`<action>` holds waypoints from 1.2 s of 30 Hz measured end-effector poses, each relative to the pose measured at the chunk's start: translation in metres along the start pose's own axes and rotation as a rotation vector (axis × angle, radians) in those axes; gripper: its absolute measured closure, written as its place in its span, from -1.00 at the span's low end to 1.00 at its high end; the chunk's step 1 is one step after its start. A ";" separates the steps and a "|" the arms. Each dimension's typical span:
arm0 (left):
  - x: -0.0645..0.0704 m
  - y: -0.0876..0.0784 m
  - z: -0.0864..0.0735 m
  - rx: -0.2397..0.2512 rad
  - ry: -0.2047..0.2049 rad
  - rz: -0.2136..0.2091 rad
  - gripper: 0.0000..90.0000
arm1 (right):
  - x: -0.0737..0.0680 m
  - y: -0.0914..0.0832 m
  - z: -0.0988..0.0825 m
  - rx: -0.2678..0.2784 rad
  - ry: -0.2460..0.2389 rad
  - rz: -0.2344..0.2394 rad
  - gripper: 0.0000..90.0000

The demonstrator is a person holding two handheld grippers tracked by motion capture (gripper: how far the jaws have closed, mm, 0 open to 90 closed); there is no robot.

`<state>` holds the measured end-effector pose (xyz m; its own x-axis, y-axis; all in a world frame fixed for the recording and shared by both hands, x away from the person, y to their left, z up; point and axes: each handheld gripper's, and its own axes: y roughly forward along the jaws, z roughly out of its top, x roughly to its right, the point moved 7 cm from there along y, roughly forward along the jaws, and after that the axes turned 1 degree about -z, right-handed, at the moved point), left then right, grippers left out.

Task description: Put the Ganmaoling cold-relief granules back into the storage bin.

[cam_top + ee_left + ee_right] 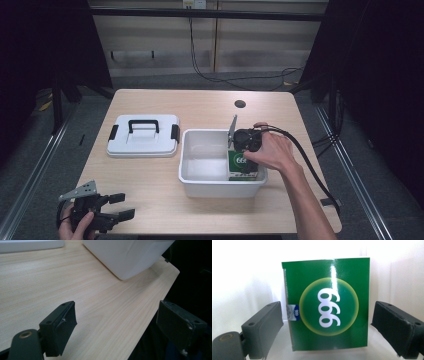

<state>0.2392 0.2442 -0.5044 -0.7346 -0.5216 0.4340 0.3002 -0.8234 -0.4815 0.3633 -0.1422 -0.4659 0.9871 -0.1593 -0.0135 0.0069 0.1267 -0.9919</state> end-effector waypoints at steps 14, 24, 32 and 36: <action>0.000 0.000 0.000 0.006 -0.008 0.003 -0.64 | -0.008 -0.036 -0.010 0.271 0.084 -0.012 -0.69; 0.000 0.000 0.000 0.003 -0.010 0.004 -0.65 | -0.012 -0.050 -0.029 0.436 0.145 -0.025 -0.63; 0.000 0.000 0.000 0.002 -0.006 0.005 -0.64 | -0.017 -0.058 -0.048 0.540 0.208 -0.044 -0.58; 0.000 -0.001 0.000 0.001 -0.009 0.007 -0.65 | -0.020 -0.061 -0.053 0.572 0.220 -0.056 -0.57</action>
<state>0.2389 0.2447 -0.5043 -0.7272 -0.5291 0.4373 0.3059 -0.8201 -0.4835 0.3350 -0.1984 -0.4121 0.9270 -0.3718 -0.0495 0.2028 0.6079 -0.7677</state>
